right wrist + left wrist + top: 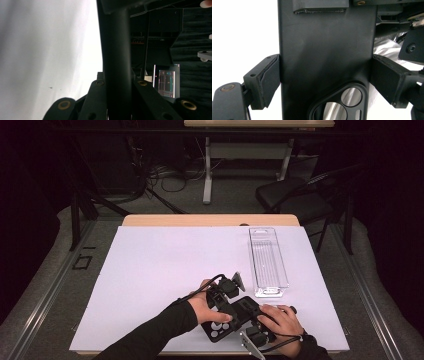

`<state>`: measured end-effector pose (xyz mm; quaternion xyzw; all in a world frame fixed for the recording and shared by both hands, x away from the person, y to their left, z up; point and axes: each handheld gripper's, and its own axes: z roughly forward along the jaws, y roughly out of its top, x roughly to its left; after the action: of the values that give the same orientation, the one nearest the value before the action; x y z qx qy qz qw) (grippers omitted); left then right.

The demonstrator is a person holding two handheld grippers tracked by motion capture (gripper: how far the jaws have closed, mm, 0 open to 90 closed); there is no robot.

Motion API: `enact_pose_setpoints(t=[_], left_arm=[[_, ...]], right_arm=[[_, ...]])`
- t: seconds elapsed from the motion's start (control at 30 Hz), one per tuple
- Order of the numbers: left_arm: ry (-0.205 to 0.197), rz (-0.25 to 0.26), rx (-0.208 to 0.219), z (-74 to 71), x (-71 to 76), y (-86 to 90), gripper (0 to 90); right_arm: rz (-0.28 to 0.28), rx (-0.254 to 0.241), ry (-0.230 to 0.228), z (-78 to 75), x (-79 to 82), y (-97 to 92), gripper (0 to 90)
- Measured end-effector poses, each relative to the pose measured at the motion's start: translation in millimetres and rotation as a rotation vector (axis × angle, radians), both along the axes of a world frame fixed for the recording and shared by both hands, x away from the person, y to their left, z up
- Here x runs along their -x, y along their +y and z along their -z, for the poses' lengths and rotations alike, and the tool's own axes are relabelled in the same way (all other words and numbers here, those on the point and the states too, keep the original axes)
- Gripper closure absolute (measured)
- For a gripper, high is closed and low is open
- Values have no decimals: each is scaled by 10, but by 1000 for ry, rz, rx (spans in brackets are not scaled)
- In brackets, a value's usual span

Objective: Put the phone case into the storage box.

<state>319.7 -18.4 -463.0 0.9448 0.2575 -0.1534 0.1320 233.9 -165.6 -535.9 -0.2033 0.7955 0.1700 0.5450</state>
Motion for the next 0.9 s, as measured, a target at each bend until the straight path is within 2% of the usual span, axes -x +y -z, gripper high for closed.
enact_pose_setpoints(t=[0.9], left_arm=[[17, -12, 23, -9, -14, 27, 130]], right_arm=[[9, 4, -9, -16, 10, -1, 883]])
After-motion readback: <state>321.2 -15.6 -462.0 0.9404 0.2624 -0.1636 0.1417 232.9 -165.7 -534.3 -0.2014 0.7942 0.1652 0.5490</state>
